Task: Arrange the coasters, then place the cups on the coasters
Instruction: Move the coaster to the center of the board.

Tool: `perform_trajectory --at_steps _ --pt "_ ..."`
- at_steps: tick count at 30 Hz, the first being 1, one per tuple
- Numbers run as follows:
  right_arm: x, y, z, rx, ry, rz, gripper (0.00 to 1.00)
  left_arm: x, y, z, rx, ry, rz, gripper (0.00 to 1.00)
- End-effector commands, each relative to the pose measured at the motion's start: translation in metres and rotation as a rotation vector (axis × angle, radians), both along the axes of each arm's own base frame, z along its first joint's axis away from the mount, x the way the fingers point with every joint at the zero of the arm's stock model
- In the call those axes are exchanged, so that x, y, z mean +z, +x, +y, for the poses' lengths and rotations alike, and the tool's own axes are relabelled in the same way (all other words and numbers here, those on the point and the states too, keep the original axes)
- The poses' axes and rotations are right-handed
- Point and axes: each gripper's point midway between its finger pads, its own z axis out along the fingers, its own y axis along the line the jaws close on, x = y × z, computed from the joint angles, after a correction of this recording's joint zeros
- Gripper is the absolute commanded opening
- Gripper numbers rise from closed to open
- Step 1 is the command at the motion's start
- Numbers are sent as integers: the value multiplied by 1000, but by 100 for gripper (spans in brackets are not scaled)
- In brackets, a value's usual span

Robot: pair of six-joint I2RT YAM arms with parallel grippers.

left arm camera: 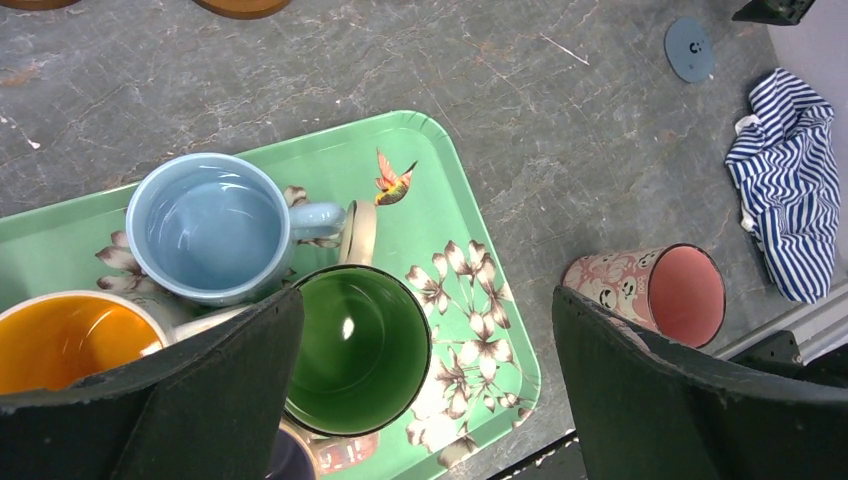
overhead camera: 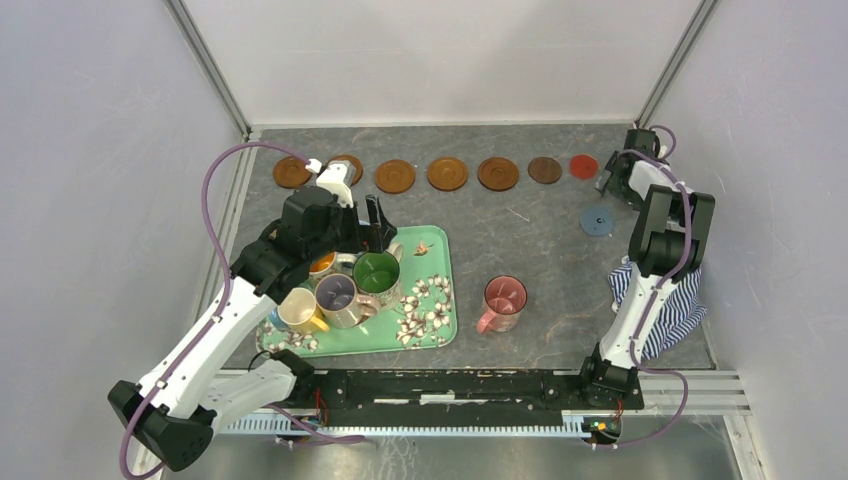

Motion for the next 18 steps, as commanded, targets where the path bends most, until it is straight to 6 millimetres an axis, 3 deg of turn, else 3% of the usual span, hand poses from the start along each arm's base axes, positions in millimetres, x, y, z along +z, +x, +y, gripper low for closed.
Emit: perform_trajectory --at_steps 1,8,18 --pt "26 -2 5 29 -7 -60 92 14 2 -4 -40 -7 -70 100" --pt "36 -34 41 114 4 -90 98 13 2 -5 -42 -14 -72 100" --pt "12 -67 74 206 21 -26 98 13 1 -4 -41 -19 -77 100"
